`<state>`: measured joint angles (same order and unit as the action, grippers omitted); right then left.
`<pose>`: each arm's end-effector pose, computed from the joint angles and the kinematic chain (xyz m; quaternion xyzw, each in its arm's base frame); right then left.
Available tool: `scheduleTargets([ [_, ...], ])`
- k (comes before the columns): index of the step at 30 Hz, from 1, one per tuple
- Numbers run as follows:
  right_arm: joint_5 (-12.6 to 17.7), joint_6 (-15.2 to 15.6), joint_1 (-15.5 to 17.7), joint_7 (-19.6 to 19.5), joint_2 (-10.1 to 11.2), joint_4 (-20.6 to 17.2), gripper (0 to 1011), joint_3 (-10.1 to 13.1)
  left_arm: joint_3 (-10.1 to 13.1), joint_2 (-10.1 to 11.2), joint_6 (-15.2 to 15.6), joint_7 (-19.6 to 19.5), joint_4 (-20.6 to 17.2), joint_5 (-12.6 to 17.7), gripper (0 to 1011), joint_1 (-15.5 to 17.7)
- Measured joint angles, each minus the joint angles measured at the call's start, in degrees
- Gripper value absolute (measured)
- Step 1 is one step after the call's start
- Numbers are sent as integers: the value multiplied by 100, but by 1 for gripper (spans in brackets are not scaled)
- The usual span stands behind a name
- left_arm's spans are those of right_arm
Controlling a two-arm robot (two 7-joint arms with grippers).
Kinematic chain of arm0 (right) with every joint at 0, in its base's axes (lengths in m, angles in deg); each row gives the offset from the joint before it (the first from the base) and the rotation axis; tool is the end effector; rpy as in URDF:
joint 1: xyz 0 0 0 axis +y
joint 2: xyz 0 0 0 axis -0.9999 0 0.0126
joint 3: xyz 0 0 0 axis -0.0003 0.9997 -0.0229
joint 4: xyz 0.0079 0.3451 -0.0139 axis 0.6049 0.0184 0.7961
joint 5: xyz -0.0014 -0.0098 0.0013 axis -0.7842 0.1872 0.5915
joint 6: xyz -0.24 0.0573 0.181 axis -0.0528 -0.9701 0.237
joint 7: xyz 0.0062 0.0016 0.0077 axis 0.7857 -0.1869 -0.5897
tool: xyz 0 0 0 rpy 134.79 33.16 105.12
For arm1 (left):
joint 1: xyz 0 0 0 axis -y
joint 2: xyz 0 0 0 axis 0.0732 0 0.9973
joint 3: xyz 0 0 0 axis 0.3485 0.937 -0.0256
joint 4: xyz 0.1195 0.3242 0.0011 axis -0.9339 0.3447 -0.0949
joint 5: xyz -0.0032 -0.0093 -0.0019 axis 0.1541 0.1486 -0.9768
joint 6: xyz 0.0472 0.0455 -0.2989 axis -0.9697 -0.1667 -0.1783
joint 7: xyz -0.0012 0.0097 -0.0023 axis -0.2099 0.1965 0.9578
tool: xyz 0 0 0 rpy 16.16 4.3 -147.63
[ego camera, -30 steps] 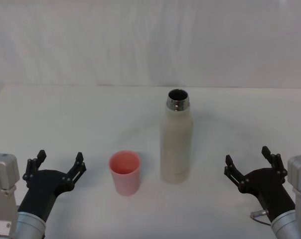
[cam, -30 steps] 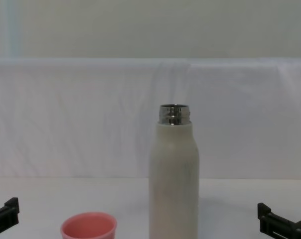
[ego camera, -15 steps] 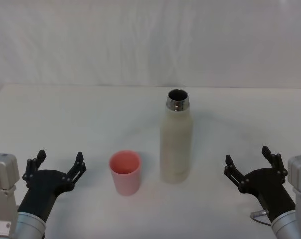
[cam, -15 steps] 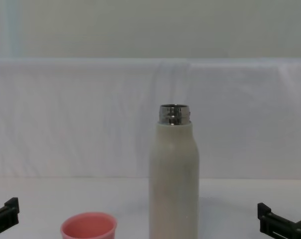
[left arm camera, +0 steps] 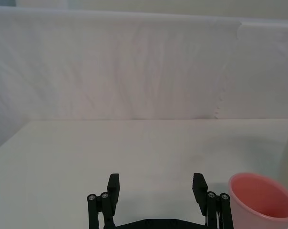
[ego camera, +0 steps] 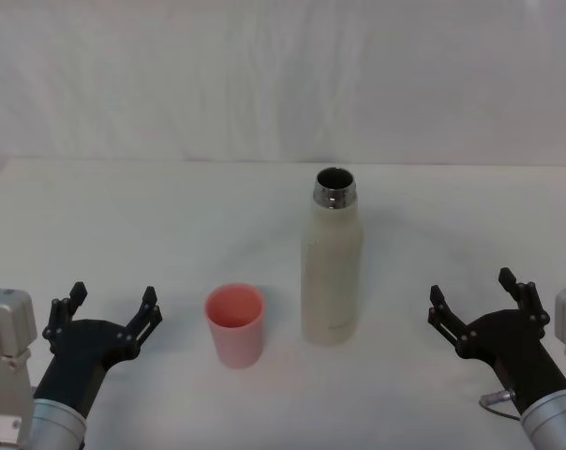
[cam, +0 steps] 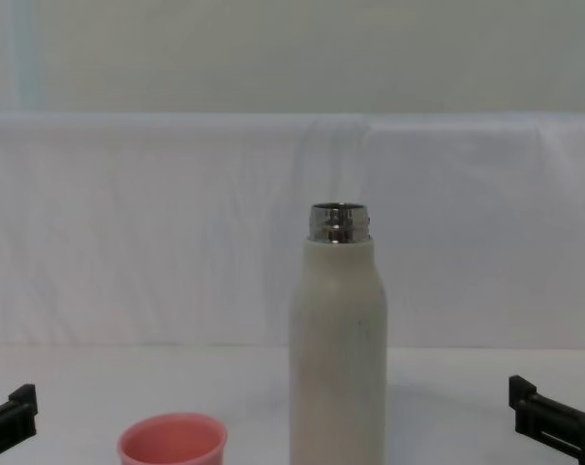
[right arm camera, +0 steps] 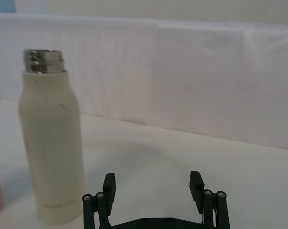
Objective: Grasp the thermos with one hand and pour water into the cup lid.
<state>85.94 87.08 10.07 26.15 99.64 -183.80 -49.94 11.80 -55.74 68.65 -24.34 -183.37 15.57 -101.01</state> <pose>0.2510 0.0198 -0.3411 0.0024 -0.0460 -0.6002 0.7985 0.2361 0.0510 -0.3371 -0.0173 0.0063 0.6616 0.7496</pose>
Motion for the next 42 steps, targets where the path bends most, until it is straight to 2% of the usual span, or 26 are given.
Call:
scheduleTargets([
  [13, -36, 319, -18, 692, 136, -360, 1000, -21, 0, 0, 0, 0, 0, 0, 1001, 0],
  [20, 311, 531, -113, 1250, 255, -402, 1000, -21, 0, 0, 0, 0, 0, 0, 1001, 0],
  [25, 527, 628, -204, 1499, 383, -359, 1000, -68, 0, 0, 0, 0, 0, 0, 1001, 0],
  [32, 655, 708, -342, 1628, 485, -243, 1000, -218, 0, 0, 0, 0, 0, 0, 1001, 0],
  [42, 713, 767, -633, 1638, 446, 76, 1000, -474, 0, 0, 0, 0, 0, 0, 1001, 0],
])
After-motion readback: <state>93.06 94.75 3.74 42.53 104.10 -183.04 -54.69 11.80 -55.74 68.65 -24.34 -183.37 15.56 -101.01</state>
